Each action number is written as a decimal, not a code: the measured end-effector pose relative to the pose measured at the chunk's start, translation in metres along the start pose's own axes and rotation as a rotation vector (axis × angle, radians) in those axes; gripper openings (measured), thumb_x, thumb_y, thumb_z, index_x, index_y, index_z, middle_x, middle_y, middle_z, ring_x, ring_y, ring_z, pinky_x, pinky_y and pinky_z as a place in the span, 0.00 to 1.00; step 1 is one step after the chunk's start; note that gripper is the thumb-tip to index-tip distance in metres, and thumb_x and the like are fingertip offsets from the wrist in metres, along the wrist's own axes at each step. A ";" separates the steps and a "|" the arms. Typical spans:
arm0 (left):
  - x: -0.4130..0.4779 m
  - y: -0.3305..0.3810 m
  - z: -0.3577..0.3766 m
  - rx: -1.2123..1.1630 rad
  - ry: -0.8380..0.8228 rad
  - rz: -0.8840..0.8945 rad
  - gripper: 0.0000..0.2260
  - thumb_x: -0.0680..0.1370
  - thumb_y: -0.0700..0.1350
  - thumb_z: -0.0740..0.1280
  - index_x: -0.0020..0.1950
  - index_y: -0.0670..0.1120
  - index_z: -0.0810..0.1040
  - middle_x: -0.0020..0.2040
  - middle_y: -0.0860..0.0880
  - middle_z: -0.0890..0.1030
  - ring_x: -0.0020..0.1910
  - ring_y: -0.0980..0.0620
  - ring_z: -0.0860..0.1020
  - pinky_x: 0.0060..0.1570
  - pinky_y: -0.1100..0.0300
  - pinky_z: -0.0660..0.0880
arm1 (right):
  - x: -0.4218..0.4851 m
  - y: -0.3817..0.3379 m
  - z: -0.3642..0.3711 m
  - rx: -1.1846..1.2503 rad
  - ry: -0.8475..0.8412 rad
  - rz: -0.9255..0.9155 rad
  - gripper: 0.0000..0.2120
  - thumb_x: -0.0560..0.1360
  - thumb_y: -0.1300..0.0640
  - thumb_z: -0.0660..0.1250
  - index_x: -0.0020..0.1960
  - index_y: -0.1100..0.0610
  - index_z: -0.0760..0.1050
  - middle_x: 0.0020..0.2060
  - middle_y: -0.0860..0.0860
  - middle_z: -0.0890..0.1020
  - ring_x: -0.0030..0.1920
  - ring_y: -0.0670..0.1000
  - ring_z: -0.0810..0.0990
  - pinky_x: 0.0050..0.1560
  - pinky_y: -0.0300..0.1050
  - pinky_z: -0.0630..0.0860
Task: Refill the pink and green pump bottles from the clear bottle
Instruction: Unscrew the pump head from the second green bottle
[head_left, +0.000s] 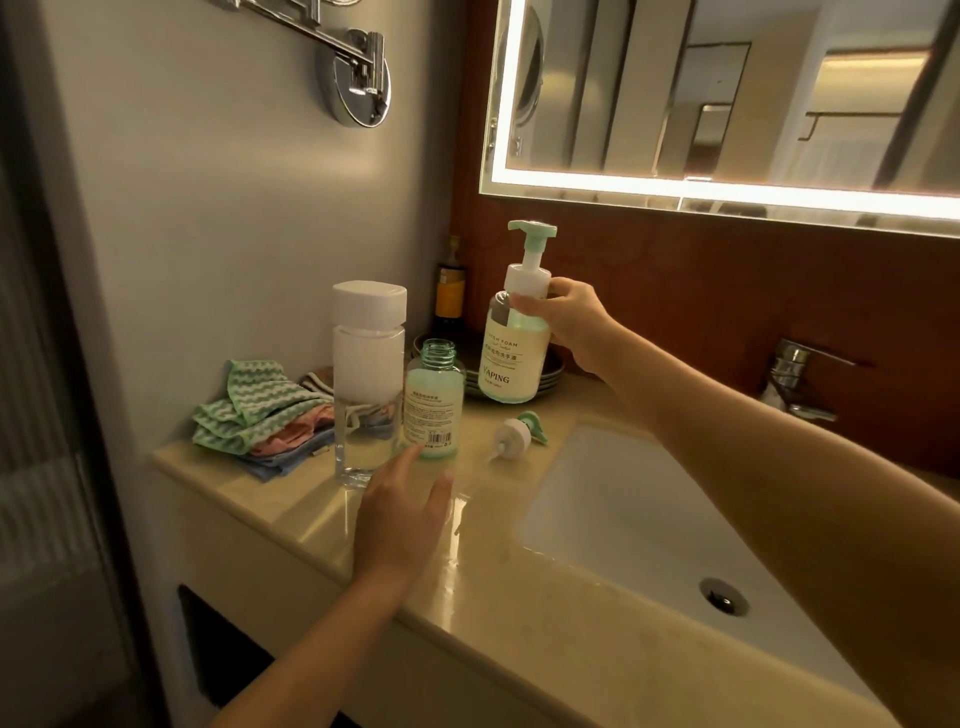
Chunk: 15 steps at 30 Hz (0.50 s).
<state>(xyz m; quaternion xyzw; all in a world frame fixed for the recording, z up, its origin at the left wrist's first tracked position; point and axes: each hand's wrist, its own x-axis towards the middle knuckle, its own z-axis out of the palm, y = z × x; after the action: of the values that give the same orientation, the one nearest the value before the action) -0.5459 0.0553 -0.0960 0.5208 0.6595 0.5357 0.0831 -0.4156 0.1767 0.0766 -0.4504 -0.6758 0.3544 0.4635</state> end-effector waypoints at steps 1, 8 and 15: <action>0.000 0.000 0.000 -0.005 -0.001 0.002 0.22 0.76 0.50 0.66 0.69 0.46 0.69 0.67 0.46 0.73 0.66 0.48 0.70 0.64 0.54 0.68 | -0.009 -0.003 -0.004 0.010 -0.006 0.011 0.22 0.72 0.56 0.70 0.63 0.60 0.71 0.57 0.54 0.77 0.56 0.53 0.76 0.60 0.52 0.74; -0.010 0.009 -0.007 -0.175 -0.076 0.086 0.36 0.68 0.69 0.63 0.70 0.49 0.67 0.69 0.49 0.71 0.68 0.51 0.68 0.65 0.54 0.67 | -0.090 0.007 -0.001 -0.007 -0.176 0.132 0.22 0.71 0.56 0.70 0.63 0.60 0.72 0.55 0.53 0.79 0.55 0.53 0.78 0.57 0.52 0.75; -0.015 0.012 -0.008 -0.229 -0.218 0.087 0.45 0.60 0.70 0.68 0.72 0.55 0.58 0.69 0.51 0.69 0.66 0.51 0.69 0.61 0.51 0.71 | -0.130 0.025 0.023 0.048 -0.243 0.144 0.18 0.72 0.57 0.70 0.60 0.58 0.73 0.50 0.51 0.79 0.51 0.50 0.78 0.55 0.47 0.75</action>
<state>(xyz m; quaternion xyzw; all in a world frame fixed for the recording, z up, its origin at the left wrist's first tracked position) -0.5378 0.0373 -0.0895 0.5911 0.5578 0.5510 0.1895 -0.4094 0.0621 0.0072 -0.4403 -0.6841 0.4549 0.3623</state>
